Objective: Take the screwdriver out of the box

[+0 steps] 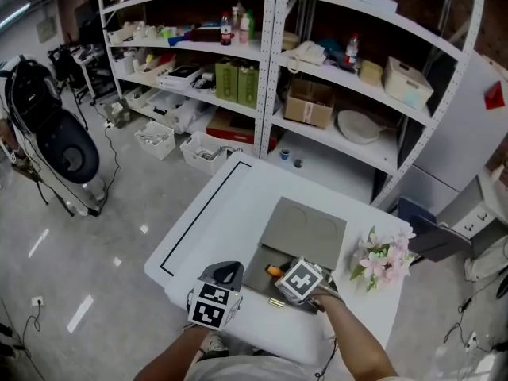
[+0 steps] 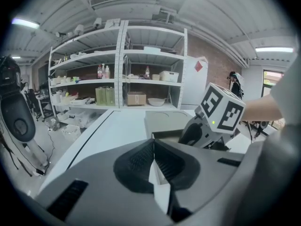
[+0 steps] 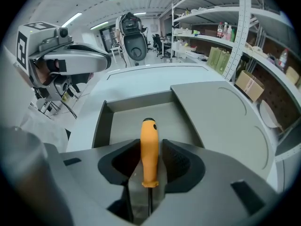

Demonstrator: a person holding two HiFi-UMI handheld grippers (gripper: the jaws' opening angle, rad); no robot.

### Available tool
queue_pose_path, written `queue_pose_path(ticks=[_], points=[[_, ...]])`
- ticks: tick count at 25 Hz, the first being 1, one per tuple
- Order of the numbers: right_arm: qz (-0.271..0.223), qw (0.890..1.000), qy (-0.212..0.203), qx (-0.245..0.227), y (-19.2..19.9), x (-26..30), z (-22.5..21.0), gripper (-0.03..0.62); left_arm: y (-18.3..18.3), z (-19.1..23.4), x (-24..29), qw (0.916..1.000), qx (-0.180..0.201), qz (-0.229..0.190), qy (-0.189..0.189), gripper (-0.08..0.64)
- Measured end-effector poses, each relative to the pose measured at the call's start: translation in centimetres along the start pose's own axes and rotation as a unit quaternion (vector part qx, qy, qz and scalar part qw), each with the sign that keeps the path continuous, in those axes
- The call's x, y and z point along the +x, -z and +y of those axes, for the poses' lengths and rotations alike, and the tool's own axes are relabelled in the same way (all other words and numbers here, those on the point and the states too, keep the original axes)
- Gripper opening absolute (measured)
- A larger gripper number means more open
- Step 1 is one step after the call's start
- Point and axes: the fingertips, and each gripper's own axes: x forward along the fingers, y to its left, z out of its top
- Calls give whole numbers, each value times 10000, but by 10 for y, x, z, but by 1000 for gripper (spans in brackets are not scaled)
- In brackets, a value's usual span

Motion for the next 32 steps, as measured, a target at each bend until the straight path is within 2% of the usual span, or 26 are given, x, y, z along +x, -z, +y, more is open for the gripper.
queue_pose_path(ticks=[5,13,19,24,32], points=[[-167,9998,72,57,-2,0,1,115,-2,3,-1,10000,37,-24,68,6],[-326,9990,282,153,0,1,-4,114,-4,0,-1,9998,80,-45,168,6],[-601,9964,412,439,-1,-18,-3,114,-12,3,-5,9998,31,-121,162,6],[-1126,9889,612,753,-4,-42,-13,114,-18,-4,-3,9996,27,-168,230,6],[-1949,9700,898,1141,-16,-96,-19,114,-38,-20,2,9986,96,-330,401,6]])
